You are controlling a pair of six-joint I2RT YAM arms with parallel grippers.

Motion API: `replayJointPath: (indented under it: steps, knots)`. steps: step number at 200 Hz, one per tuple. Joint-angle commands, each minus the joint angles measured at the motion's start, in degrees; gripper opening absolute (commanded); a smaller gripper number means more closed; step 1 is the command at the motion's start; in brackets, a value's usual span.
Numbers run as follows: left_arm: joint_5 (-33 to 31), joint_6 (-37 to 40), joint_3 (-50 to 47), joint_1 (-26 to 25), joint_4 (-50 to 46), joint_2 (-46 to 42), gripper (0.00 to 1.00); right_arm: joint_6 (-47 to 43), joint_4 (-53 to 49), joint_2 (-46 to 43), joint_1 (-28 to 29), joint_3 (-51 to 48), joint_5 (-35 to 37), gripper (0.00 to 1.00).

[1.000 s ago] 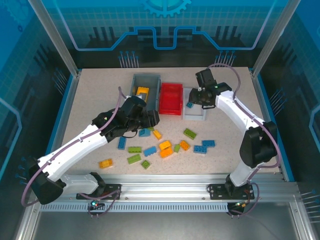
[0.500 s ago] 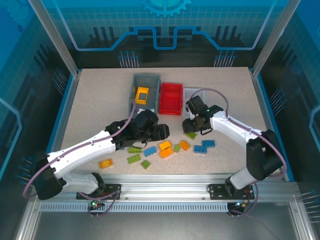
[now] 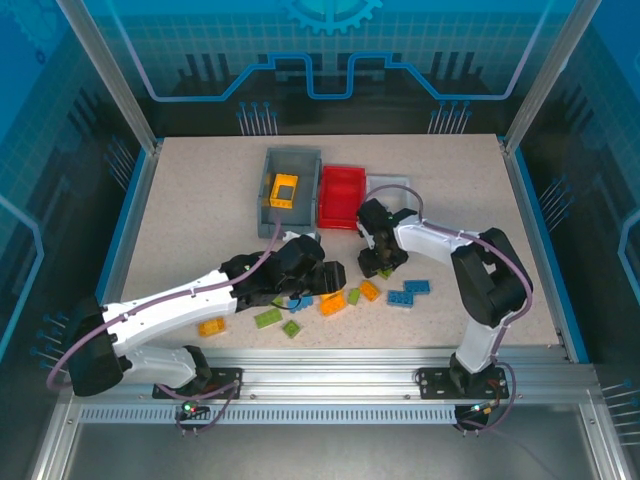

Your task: Sort the legos into containers by color

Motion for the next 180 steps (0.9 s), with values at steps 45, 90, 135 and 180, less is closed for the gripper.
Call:
replayJointPath:
  steps: [45,90,135,180]
  knots:
    - [-2.4,0.5,0.2,-0.2,-0.1,-2.4,0.67,1.4,1.0,0.6,0.6,0.5,1.5,0.36]
    - [-7.4,5.0,4.6,2.6,-5.6,-4.3,0.67,6.8,0.4,-8.5,2.7,4.9,1.0,0.31]
    - [-5.4,10.3,10.5,11.8,-4.8,-2.4,0.67,13.1,-1.6,3.8,1.6,25.2,-2.5,0.30]
    - [-4.2,13.6,13.4,18.2,-1.9,0.4,0.67,18.4,-3.8,18.9,-1.7,43.9,-4.8,0.30]
